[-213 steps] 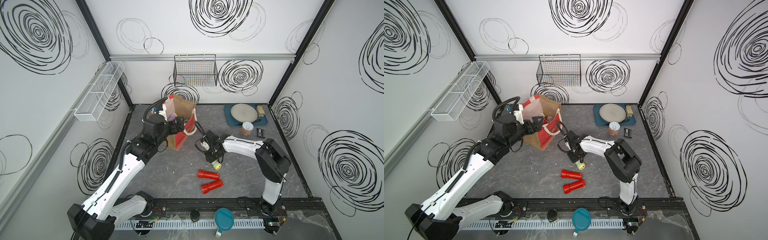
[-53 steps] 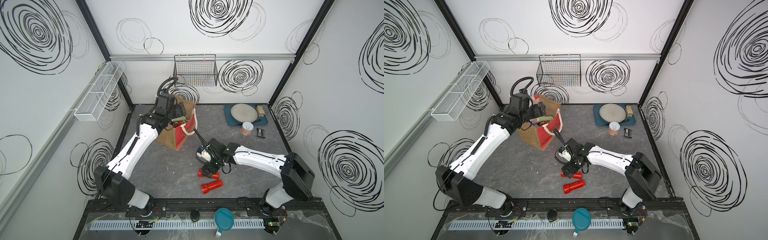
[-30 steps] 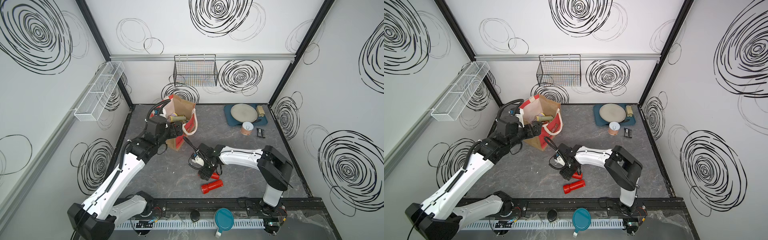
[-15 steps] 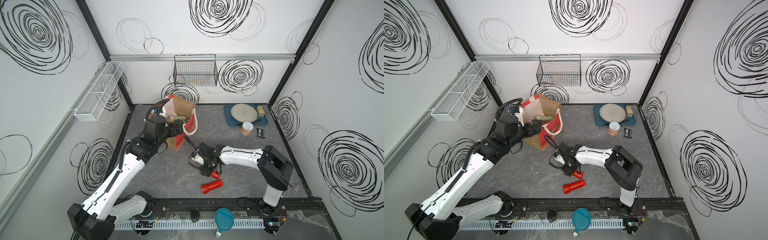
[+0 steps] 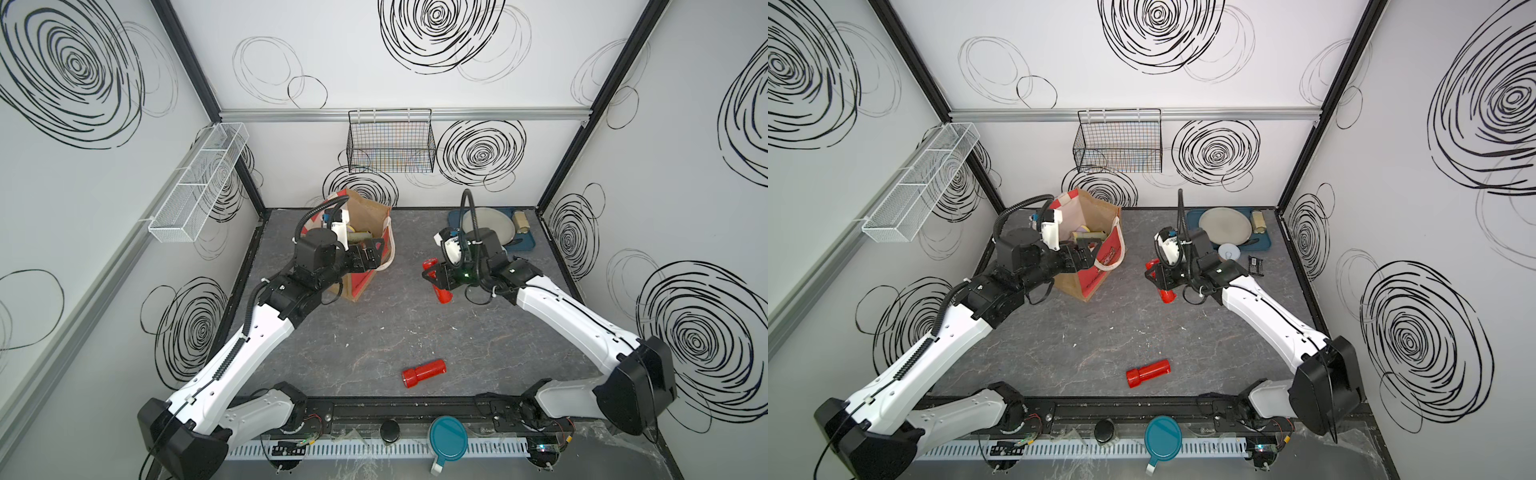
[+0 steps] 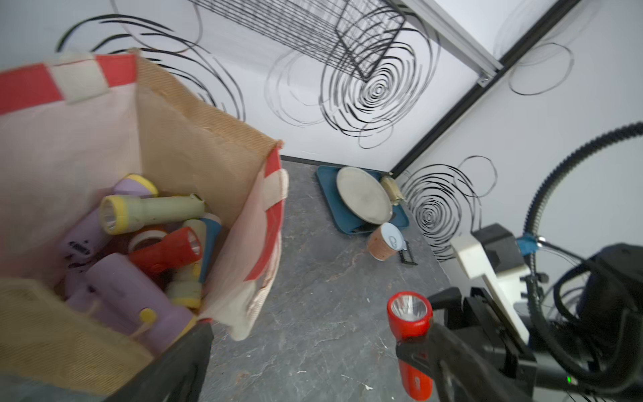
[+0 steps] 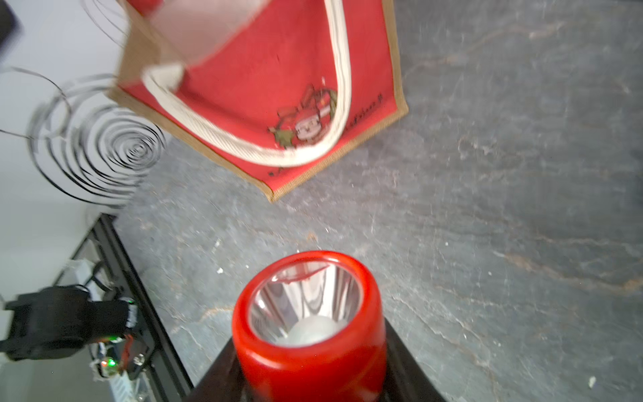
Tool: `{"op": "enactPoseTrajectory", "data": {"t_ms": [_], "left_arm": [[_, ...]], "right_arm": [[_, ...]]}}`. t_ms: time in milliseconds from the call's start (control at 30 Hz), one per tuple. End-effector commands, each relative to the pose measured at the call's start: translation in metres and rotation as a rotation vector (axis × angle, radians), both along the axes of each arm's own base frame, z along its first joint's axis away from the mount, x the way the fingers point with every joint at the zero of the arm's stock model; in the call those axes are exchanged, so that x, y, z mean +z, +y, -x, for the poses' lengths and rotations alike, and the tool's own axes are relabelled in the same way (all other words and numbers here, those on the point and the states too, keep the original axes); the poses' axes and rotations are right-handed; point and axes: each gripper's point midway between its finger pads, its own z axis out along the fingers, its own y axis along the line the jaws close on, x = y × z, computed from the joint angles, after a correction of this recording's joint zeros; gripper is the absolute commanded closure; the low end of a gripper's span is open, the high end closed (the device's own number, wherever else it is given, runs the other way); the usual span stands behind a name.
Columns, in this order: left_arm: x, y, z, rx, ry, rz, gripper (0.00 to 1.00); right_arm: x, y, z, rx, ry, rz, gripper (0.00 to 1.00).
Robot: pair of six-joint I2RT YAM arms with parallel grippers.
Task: Put the flashlights into the tote bags
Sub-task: Pick up the flashlight from the center of the board.
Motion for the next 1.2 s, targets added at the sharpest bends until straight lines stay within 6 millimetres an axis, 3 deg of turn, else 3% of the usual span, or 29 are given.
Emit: {"op": "enactPoseTrajectory", "data": {"t_ms": [0,167,333,467,833,1167], "left_arm": [[0.031,-0.042,0.013,-0.199,-0.117,0.082,0.01],[0.024,-0.086,0.031,-0.403,-0.092,0.208,0.0],[0.023,-0.115,0.039,-0.466,-0.104,0.227,0.02],[0.022,-0.126,0.032,-0.463,-0.116,0.222,0.06],[0.03,-0.149,0.014,-0.481,-0.143,0.251,0.22],[0.032,-0.162,0.006,-0.488,-0.151,0.269,0.44]], "right_arm": [[0.079,0.007,-0.005,0.025,-0.099,-0.293,1.0],[0.139,0.003,-0.015,0.022,-0.174,-0.421,1.0],[0.167,0.007,-0.022,0.029,-0.195,-0.484,1.0],[0.173,0.01,-0.023,0.034,-0.191,-0.506,1.0],[0.168,0.015,-0.02,0.036,-0.165,-0.511,1.0],[0.162,0.016,-0.017,0.028,-0.154,-0.506,1.0]]}}
